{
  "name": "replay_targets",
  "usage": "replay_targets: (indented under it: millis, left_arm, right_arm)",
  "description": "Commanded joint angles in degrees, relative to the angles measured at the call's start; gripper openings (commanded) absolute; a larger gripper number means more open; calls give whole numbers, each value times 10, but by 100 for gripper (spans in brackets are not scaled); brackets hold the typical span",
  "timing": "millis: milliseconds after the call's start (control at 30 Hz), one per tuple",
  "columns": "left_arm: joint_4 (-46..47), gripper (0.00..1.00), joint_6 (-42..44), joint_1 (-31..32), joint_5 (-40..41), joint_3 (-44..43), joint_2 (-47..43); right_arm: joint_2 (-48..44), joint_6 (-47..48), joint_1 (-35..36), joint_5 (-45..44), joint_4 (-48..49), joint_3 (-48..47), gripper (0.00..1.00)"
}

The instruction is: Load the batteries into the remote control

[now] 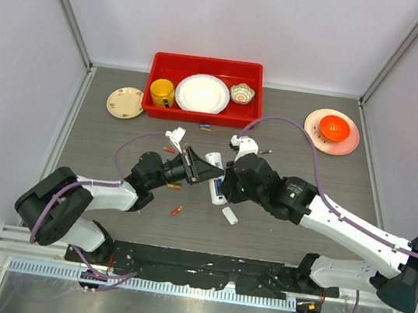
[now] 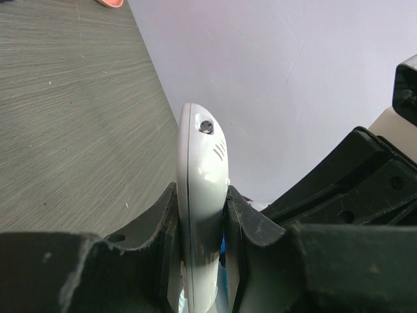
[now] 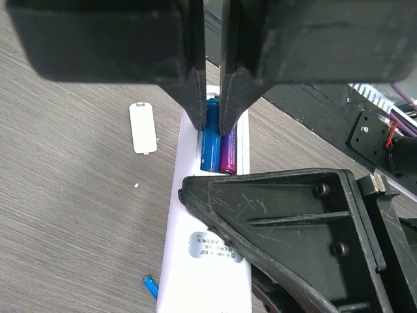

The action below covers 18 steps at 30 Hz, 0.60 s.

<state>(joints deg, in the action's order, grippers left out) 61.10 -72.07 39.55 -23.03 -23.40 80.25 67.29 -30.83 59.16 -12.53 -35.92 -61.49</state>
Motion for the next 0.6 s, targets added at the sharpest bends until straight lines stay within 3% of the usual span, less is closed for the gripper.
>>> replay_targets:
  millis: [0, 333, 567]
  left_arm:
    - [72, 0, -18, 4, -20, -1, -1]
    - [89, 0, -52, 4, -6, -15, 19]
    - [89, 0, -70, 4, 15, -19, 31]
  right_arm:
    - [0, 9, 0, -28, 22, -22, 4]
    - [-104, 12, 0, -30, 145, 55, 1]
    - [-118, 31, 0, -25, 161, 66, 1]
